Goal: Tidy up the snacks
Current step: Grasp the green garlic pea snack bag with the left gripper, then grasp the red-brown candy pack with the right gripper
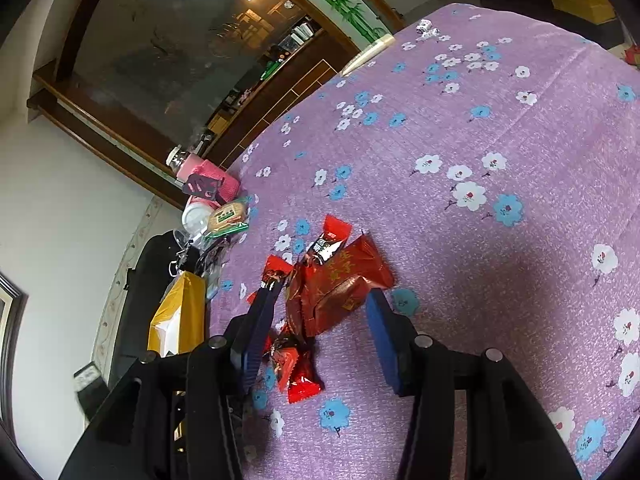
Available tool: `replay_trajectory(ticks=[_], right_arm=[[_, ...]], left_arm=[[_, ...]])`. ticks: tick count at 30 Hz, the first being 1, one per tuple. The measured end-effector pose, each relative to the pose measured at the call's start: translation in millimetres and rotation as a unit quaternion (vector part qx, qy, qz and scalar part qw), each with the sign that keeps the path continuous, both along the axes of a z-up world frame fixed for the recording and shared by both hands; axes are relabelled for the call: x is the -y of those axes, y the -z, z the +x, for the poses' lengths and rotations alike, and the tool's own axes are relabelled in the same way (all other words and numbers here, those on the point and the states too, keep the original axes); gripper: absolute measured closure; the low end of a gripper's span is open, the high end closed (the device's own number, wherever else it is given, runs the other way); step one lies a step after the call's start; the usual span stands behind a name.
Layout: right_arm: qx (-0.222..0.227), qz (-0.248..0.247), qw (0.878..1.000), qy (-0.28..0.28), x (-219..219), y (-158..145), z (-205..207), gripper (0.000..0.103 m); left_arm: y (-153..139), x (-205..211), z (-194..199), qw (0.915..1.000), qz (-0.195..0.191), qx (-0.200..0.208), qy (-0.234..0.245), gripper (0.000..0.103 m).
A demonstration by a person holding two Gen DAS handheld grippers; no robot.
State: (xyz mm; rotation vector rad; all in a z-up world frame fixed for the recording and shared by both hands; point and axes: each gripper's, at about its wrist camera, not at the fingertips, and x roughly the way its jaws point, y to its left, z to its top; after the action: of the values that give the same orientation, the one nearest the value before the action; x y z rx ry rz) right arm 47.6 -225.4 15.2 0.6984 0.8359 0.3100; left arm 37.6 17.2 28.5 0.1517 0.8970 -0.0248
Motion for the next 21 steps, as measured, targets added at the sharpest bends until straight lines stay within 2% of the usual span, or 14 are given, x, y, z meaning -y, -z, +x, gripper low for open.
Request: replay_trajectory(ticks=[1,4,8,11,14,15,16,18,21], right_arm=[[-0.003,-0.002,1.000,0.002,0.4,1.7,1.0,0.055],[-0.007,-0.012,1.000,0.013,2.8,5.5,3.4,0.055],[-0.002,-0.038,0.999,0.019,2.2,4.1,4.0,0.055],[0.010,-0.061,0.998,0.001,-8.1,-10.3,11.0,0.055],[0.006,-0.092,0.995,-0.041,-24.7,-20.4,33.1,0.055],[0.014,-0.102,0.994,-0.042,-27.8,-23.0,42.6,0.055],[0.016,-0.111,0.993,-0.047,-30.7,-23.0,52.2,0.055],[0.001,-0.116,0.990,-0.075,-36.4,-15.5,71.3,0.055],[-0.019,-0.120,0.986,-0.115,-42.8,-4.5,81.7,0.055]], left_arm=[[-5.0,-2.4,1.1,0.9998,-0.018,0.007,-0.006,0.091],[-13.7,-10.2,7.2,0.9965,-0.081,0.019,-0.015,0.091],[-4.1,-14.0,12.6,0.9981,-0.052,0.026,-0.021,0.090],[-2.1,-16.7,13.1,0.9985,-0.047,0.022,-0.016,0.088],[-2.2,-12.3,8.8,0.9992,-0.030,0.025,-0.006,0.081],[-1.9,-11.1,7.6,0.9994,-0.027,0.023,-0.003,0.072],[-1.5,-10.2,6.7,0.9994,-0.026,0.020,-0.001,0.058],[-0.2,-10.5,5.4,0.9994,-0.029,0.017,-0.001,0.045],[-0.9,-13.2,5.0,0.9994,-0.029,0.017,-0.004,0.045]])
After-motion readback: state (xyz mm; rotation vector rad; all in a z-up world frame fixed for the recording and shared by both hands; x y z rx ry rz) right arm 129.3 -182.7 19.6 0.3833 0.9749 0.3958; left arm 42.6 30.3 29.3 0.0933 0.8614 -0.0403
